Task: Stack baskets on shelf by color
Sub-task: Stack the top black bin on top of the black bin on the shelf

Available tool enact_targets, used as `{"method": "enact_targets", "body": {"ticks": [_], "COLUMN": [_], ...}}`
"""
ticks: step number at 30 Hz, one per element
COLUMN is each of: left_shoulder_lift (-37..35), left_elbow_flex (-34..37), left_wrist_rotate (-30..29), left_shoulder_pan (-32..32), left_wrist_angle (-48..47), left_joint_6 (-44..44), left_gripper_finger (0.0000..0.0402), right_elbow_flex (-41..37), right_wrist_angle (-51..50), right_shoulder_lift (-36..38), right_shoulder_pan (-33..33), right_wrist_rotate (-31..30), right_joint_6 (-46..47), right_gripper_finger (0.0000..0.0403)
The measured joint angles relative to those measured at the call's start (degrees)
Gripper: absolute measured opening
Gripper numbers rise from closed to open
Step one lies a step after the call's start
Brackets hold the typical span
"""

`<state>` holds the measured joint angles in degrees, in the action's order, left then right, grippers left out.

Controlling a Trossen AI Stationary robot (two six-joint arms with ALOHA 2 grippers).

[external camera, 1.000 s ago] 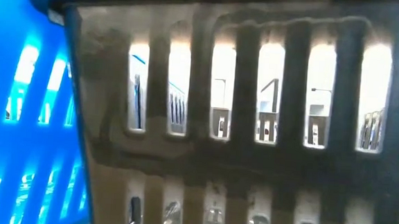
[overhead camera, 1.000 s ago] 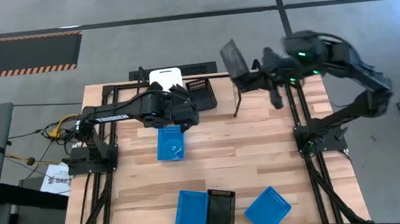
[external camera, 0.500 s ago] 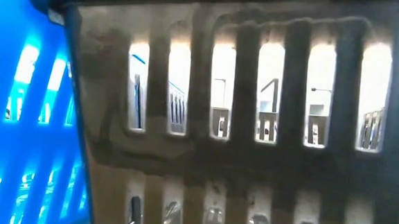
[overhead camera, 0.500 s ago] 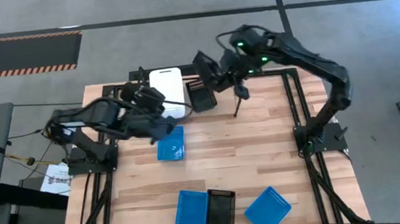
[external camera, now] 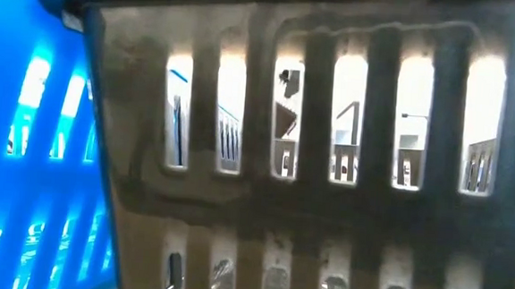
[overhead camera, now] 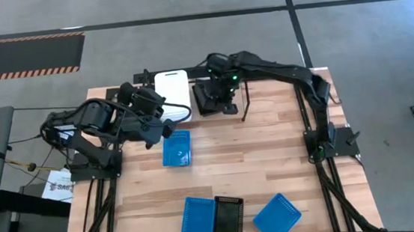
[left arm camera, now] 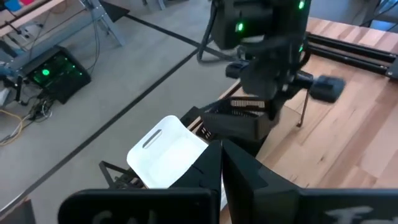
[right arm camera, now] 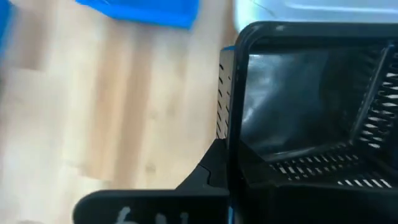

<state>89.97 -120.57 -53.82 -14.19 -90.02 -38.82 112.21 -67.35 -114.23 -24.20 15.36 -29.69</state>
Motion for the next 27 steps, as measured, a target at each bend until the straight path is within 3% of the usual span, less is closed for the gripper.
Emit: {"method": "enact_targets", "body": {"ticks": [8,27], "left_shoulder_lift": [-0.02,0.0], "left_elbow_flex": [0.02,0.02], "left_wrist_rotate": [0.02,0.04], "left_shoulder_pan": [0.01,0.04], "left_wrist_angle": [0.0,0.0], "left_joint_6": [-0.09,-1.47], "left_gripper_finger": [0.0,0.0], "right_elbow_flex": [3.8,4.05], "right_wrist_angle": [-1.27,-2.57], "right_shoulder_lift": [-4.69,-6.96], "right_shoulder_pan": [2.72,3.48], "right_wrist_rotate": [-12.93,-17.74], "right_joint_6": [-6.71,-0.33], "right_gripper_finger": [0.0003,0.0003]}}
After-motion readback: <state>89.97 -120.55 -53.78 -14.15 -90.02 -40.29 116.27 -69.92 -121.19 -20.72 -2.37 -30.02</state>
